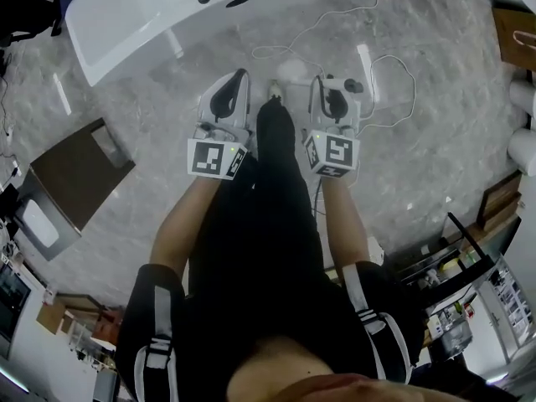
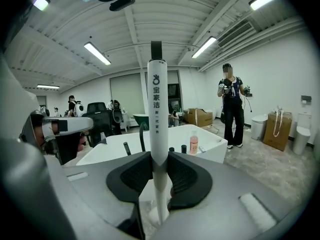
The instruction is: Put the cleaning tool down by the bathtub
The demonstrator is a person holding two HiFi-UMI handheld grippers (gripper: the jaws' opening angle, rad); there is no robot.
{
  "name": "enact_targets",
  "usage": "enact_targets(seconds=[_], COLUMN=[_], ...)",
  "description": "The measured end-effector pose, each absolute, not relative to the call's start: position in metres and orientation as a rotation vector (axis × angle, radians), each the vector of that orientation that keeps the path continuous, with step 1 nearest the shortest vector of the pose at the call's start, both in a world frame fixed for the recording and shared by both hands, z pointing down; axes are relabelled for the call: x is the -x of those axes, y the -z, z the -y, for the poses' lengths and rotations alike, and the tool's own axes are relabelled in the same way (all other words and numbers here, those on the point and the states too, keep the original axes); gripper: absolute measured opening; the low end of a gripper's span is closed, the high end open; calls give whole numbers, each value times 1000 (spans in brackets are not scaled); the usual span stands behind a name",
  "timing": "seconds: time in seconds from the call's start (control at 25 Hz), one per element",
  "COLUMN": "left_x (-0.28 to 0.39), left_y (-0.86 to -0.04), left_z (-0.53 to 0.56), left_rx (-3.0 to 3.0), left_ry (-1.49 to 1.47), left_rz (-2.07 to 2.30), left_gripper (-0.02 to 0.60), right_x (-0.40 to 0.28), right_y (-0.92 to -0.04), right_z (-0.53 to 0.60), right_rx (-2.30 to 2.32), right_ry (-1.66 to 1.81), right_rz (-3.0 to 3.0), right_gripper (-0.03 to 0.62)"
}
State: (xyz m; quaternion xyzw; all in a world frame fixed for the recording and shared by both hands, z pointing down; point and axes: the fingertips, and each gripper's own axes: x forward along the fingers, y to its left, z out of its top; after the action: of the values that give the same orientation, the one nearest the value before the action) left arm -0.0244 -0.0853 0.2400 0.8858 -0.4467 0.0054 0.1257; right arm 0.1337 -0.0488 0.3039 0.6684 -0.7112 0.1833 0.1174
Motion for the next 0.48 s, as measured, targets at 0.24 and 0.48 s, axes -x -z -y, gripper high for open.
enact_targets(seconds=[0.24,0.48], left_x=[17,8], left_y=[-276,-317], left_z=[108,120], left_rx=[-2570,-2542], left_ry=[-26,-58], left_rz=[1315,1350], left_gripper=[9,9], right_x=[-142,-150], right_y=[-349,-398], right_z=[69,79], right_rx=[-1939,-1915], right_ry=[-547,-564], right_rz=[2064,2054], right_gripper=[92,92])
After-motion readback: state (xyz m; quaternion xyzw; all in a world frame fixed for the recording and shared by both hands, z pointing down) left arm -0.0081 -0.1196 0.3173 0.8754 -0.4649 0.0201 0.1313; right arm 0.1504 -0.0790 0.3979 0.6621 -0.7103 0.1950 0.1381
